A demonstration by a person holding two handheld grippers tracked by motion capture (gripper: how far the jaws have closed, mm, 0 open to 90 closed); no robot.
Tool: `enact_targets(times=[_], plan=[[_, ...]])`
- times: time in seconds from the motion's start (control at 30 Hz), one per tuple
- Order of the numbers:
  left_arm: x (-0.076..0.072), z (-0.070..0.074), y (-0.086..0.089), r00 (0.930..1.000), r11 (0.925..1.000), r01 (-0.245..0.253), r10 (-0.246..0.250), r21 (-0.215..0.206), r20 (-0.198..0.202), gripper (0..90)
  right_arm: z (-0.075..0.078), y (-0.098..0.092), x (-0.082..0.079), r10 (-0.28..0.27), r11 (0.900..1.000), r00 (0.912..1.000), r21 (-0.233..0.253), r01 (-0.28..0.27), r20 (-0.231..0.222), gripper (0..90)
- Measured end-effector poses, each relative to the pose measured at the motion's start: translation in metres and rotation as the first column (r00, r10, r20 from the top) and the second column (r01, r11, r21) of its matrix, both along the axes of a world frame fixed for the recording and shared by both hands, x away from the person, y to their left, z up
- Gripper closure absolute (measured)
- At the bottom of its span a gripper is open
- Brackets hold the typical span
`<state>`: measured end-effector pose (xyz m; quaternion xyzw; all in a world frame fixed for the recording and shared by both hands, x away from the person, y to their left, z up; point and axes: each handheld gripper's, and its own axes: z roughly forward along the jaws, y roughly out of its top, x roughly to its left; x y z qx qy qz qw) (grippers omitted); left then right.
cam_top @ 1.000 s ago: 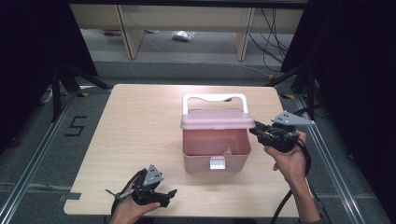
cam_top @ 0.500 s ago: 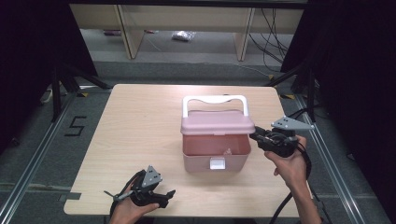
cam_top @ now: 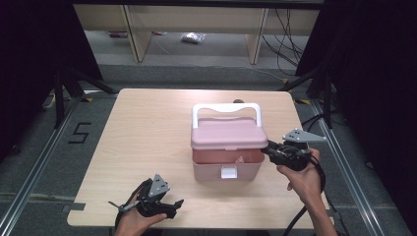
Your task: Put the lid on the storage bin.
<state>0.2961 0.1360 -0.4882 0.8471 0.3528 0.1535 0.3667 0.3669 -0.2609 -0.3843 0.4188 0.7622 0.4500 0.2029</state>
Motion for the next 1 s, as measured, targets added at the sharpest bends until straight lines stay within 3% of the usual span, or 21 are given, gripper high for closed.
enact_targets(times=[0.03,0.1,0.17,0.2,0.23,0.37,0.4,0.43,0.47,0.6,0.63,0.67,0.77,0.83,0.87,0.9,0.93,0.97,1.0], plan=[[0.000,0.000,0.000,1.0000,1.0000,0.002,-0.002,0.004,0.001,19.6,0.000,-0.001,0.001,0.008,1.000,0.9999,-0.011,-0.008,0.008,71.5],[0.000,0.000,0.001,1.0000,1.0000,0.001,-0.001,0.001,0.002,19.7,-0.001,0.000,-0.002,0.001,1.000,0.9995,0.000,-0.001,-0.033,71.1],[0.000,0.000,0.001,1.0000,1.0000,-0.004,0.004,0.003,0.004,19.7,-0.002,-0.001,-0.001,0.012,1.000,0.9999,-0.017,-0.012,-0.003,70.9],[0.000,-0.001,-0.001,0.9996,0.9993,-0.026,0.026,-0.028,0.008,19.7,-0.002,-0.001,-0.001,0.010,1.000,0.9999,-0.021,-0.010,0.006,70.8],[-0.001,-0.001,-0.001,0.9995,0.9992,-0.029,0.029,-0.029,0.008,19.6,-0.003,0.000,-0.003,0.007,1.000,0.9997,0.009,-0.007,-0.022,70.7],[0.001,-0.001,0.000,0.9996,0.9997,-0.026,0.026,-0.004,0.009,19.6,-0.002,-0.003,-0.007,0.018,1.000,0.9996,-0.024,-0.019,-0.020,69.8],[0.000,-0.001,0.000,0.9996,0.9996,-0.028,0.028,-0.007,0.010,19.7,-0.003,-0.002,-0.009,0.010,1.000,0.9991,-0.012,-0.011,-0.040,69.7],[0.001,-0.001,0.000,0.9996,0.9996,-0.026,0.026,-0.005,0.010,19.7,-0.004,-0.003,-0.008,0.016,1.000,0.9997,-0.021,-0.017,-0.019,69.7],[0.001,0.000,0.000,0.9996,0.9996,-0.026,0.026,-0.006,0.011,19.7,-0.005,-0.002,-0.010,0.015,1.000,0.9991,-0.017,-0.016,-0.040,69.7],[0.000,0.000,0.000,0.9998,0.9997,-0.020,0.020,-0.011,0.009,19.7,-0.008,-0.004,-0.012,0.025,1.000,0.9988,-0.008,-0.026,-0.042,69.8],[0.000,0.002,0.002,1.0000,0.9997,0.007,-0.007,0.022,0.002,19.7,-0.008,-0.004,-0.013,0.021,1.000,0.9987,-0.015,-0.022,-0.047,69.8],[-0.001,0.001,0.000,0.9999,0.9998,-0.015,0.016,-0.012,0.005,19.7,-0.009,-0.005,-0.012,0.020,0.999,0.9993,-0.026,-0.021,-0.032,69.8],[0.000,0.002,0.003,1.0000,0.9999,-0.003,0.003,0.010,0.000,19.7,-0.012,-0.004,-0.015,0.025,1.000,0.9981,-0.001,-0.025,-0.056,69.8],[0.000,0.002,0.003,1.0000,1.0000,-0.003,0.003,0.008,-0.001,19.7,-0.012,-0.006,-0.015,0.027,0.999,0.9984,-0.033,-0.029,-0.049,69.9],[0.001,0.002,0.004,1.0000,0.9999,-0.003,0.003,0.015,0.001,19.7,-0.012,-0.005,-0.018,0.021,1.000,0.9970,-0.013,-0.022,-0.075,69.9],[0.000,0.002,0.004,1.0000,0.9999,-0.006,0.006,0.015,0.002,19.7,-0.013,-0.005,-0.017,0.033,0.999,0.9981,-0.011,-0.033,-0.052,69.8],[0.000,0.002,0.005,1.0000,0.9999,-0.003,0.003,0.014,0.000,19.7,-0.013,-0.007,-0.017,0.033,0.999,0.9986,-0.029,-0.034,-0.041,69.8],[0.000,0.001,0.003,0.9997,0.9996,-0.022,0.022,-0.015,0.004,19.7,-0.013,-0.006,-0.019,0.028,0.999,0.9986,-0.014,-0.029,-0.045,69.8],[0.000,0.001,0.003,0.9998,0.9997,-0.021,0.021,-0.014,0.003,19.7,-0.012,-0.007,-0.020,0.021,1.000,0.9984,-0.017,-0.022,-0.053,69.7]])
